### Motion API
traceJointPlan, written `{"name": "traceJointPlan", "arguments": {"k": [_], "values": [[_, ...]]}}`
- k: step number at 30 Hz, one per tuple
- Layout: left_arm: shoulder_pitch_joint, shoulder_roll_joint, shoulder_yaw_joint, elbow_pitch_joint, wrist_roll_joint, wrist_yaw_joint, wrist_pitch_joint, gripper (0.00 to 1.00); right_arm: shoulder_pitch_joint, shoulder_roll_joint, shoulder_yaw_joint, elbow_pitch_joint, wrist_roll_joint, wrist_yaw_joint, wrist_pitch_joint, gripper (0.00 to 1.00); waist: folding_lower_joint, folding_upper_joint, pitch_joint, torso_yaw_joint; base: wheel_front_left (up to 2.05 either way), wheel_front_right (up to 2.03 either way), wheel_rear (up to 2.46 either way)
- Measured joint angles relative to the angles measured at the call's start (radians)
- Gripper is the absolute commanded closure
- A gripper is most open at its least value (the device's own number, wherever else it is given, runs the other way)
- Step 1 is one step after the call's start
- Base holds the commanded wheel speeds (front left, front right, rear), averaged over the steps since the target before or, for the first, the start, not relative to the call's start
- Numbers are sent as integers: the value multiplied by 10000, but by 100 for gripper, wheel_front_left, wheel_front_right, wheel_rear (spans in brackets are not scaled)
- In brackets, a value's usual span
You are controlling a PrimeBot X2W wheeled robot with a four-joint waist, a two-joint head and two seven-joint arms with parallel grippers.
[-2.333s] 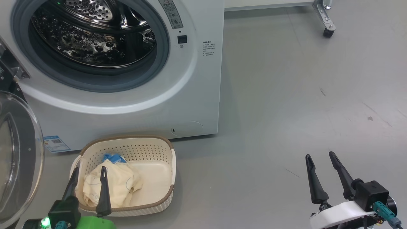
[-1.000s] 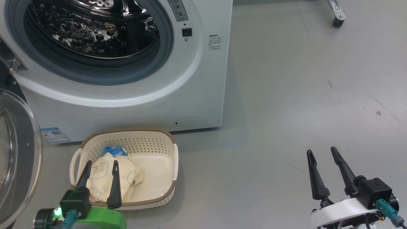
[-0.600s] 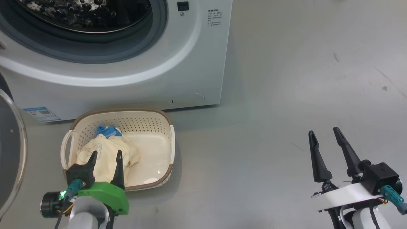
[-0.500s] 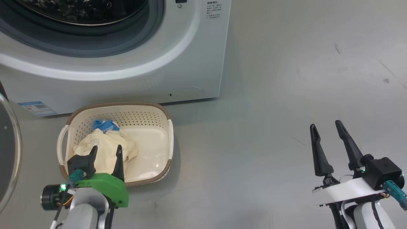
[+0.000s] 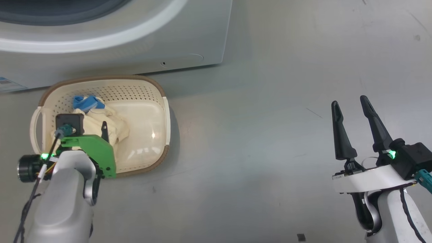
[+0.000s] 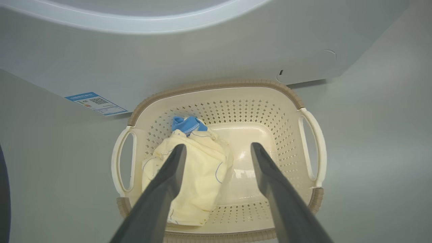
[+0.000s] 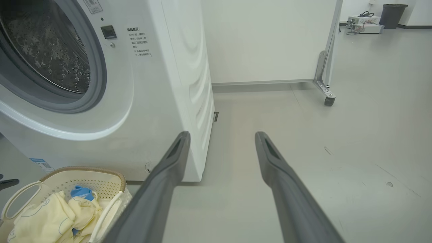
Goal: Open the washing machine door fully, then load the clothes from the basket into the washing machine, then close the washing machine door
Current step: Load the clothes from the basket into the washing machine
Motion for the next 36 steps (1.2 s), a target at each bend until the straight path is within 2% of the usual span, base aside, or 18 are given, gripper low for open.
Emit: {"name": "traceJointPlan", "arguments": {"k": [5,13,19,28,36], "values": [[-738,303,391,591,23,209,625,0,-350,13,130,-104,115,0,0,0,0,0,692,-202,0,0,0],[-1726,920,784,1271,17,295,1611,0,-887,121,209,-320,441,0,0,0,1,0,1806,-602,0,0,0],[-2533,1267,1032,1421,-10,299,1954,0,-1259,182,230,-495,683,0,0,0,1,0,2650,-926,0,0,0],[-3113,1256,1003,2038,2,345,2318,0,-1775,199,132,-577,930,2,0,0,1,0,3689,-1311,0,0,0],[-3114,1310,1057,2573,274,385,2405,0,-1942,215,174,-570,1060,2,0,0,1,0,3986,-1436,0,0,0]]}}
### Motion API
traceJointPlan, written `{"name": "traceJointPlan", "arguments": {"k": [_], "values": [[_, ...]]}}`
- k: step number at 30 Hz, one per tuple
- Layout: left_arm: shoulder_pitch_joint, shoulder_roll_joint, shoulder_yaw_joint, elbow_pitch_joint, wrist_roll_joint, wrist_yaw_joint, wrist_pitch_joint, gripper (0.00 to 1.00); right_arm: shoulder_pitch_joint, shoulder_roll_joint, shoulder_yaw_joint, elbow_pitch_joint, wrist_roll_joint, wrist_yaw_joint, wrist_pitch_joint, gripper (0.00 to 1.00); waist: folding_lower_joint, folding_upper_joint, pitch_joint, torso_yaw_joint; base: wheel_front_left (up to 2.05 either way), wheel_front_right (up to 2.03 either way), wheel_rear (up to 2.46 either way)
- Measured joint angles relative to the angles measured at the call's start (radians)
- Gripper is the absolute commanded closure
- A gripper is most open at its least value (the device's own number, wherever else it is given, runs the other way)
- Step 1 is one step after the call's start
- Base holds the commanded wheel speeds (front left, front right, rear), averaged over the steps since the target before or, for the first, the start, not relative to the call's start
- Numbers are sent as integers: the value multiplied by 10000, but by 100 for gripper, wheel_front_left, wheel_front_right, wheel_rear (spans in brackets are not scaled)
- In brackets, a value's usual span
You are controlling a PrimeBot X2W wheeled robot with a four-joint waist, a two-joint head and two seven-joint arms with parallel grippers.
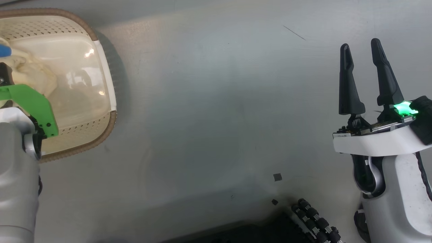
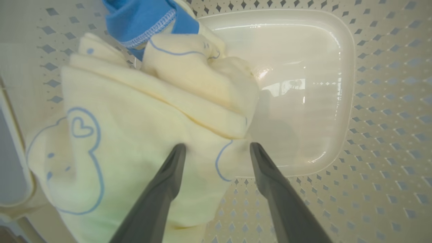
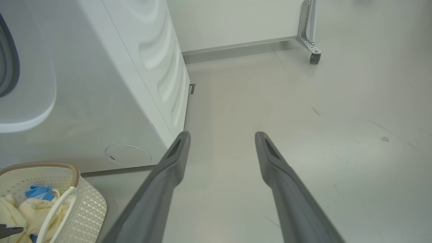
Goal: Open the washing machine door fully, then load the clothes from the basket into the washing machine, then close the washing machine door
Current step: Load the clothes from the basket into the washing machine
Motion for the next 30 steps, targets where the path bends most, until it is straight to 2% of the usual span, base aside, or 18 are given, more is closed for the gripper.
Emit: {"name": "traceJointPlan", "arguments": {"k": [4,5,10,11,12,13,15,16,18,24,30], "values": [[-36,228,94,46,111,13,0,0,-9,6,52,-6,86,0,0,0,0,0,107,-28,0,0,0],[-65,301,125,65,186,13,-8,9,-18,6,61,-6,88,0,0,0,0,0,146,-38,0,0,0],[-313,393,267,240,280,17,-12,15,-220,8,125,-81,188,0,0,0,0,0,368,-115,0,0,0],[-342,403,280,263,322,36,-12,24,-221,10,119,-105,190,0,0,0,0,0,419,-132,0,0,0],[-382,405,314,288,349,44,-13,28,-221,10,102,-125,192,0,0,0,0,0,471,-147,0,0,0],[-423,407,355,305,359,44,-13,28,-221,8,86,-142,199,0,0,0,0,0,525,-160,0,0,0],[-520,426,468,359,516,44,-29,36,-223,10,65,-165,261,0,0,0,0,0,634,-181,0,0,0],[-580,435,562,407,573,44,-36,51,-226,8,58,-167,263,0,0,0,0,0,688,-188,0,0,0],[-664,470,681,512,662,44,-176,98,-254,10,40,-171,263,0,0,0,0,0,787,-197,0,0,0],[-686,397,936,708,851,44,-428,100,-402,4,23,-153,263,0,0,0,0,0,876,-183,0,0,0],[-694,-173,1254,926,777,46,-1043,100,-431,-38,-58,-128,261,0,0,0,-1,0,731,-39,0,0,0]]}}
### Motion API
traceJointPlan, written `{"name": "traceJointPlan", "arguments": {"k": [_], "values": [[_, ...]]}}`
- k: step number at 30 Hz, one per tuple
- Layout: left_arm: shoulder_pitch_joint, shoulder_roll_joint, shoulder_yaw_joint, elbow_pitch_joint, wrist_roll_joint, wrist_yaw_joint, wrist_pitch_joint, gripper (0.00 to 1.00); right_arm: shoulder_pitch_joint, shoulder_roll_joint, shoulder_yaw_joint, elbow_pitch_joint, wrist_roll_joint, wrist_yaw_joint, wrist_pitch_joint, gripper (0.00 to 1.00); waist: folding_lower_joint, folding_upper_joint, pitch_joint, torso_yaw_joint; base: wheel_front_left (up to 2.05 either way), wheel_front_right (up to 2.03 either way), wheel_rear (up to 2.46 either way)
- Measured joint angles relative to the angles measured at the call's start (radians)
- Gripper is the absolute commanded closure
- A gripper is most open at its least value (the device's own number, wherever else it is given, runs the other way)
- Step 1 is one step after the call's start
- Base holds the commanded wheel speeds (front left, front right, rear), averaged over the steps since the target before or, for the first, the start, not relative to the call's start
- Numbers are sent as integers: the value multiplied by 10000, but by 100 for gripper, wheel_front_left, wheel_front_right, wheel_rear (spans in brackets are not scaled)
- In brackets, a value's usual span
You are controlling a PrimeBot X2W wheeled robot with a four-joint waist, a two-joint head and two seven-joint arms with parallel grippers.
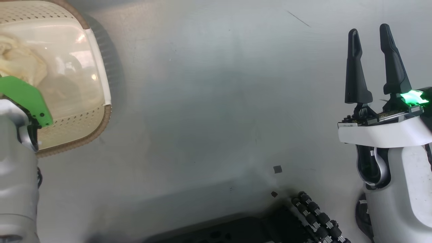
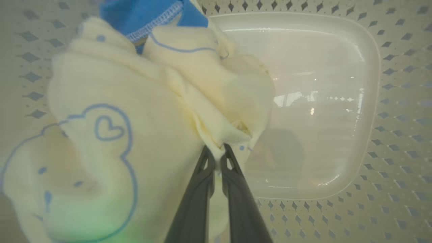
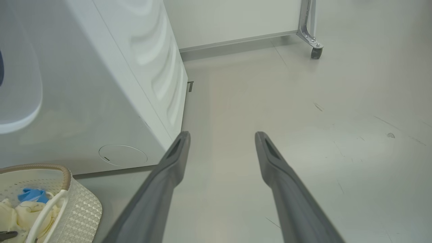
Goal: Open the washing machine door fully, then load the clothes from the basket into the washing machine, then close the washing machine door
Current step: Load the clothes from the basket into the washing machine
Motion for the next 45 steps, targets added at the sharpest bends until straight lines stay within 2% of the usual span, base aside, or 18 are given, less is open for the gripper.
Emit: {"name": "traceJointPlan", "arguments": {"k": [9,17,25,36,45], "values": [[148,-727,424,-6,-359,44,-1595,100,-5,-203,-132,171,-29,0,0,0,0,0,-548,294,0,0,0],[1008,-1271,642,-4,-706,44,-3317,100,97,-376,-316,424,-217,0,0,0,0,0,-1398,640,0,0,0],[1822,-1402,671,25,-842,0,-4619,100,597,-522,-353,790,-284,0,0,0,-1,0,-2355,921,0,0,0],[2662,-1532,341,-456,-826,-625,-4800,100,1487,-529,-336,1158,-339,0,0,0,-1,0,-3856,1259,0,0,0],[3255,-1603,146,-1941,-602,-817,-4819,100,2011,-520,-219,1425,-393,0,0,0,-1,0,-4995,1459,0,0,0]]}}
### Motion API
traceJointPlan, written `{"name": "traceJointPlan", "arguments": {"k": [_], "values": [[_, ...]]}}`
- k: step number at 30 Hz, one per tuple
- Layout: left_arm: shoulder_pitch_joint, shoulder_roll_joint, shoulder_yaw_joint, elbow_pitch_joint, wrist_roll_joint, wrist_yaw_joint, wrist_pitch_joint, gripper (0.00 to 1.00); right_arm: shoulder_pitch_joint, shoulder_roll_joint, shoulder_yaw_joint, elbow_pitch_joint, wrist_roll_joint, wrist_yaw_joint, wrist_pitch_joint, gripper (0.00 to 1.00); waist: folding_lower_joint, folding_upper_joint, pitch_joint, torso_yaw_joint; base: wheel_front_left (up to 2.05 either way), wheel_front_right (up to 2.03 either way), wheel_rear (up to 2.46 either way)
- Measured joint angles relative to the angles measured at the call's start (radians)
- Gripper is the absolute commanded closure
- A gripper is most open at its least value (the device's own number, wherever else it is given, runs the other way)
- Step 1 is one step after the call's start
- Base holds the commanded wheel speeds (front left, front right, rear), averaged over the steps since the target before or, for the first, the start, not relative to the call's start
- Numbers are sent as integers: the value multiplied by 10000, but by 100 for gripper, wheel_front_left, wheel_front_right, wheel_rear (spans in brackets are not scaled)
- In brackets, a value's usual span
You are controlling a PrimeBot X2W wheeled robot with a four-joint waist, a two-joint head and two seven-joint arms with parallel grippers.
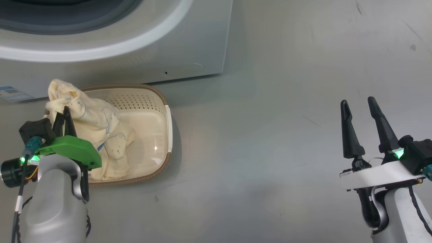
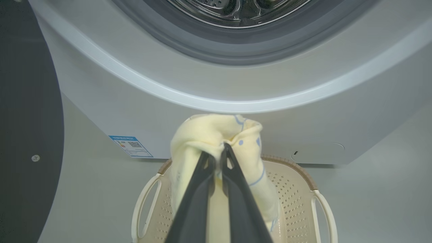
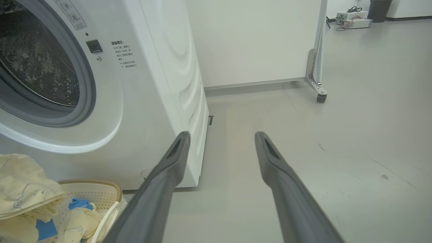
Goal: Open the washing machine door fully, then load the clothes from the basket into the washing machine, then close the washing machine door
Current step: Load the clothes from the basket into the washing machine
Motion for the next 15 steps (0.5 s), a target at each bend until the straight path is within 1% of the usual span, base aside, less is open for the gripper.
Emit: {"name": "traceJointPlan", "arguments": {"k": [4,15], "values": [[413,-44,-128,-1101,125,-105,-2,100,320,13,77,94,-69,0,0,0,0,0,-722,111,0,0,0],[2051,-92,-416,-2861,362,-228,-2,100,1162,207,297,242,-242,0,0,0,0,0,-2278,299,0,0,0]]}}
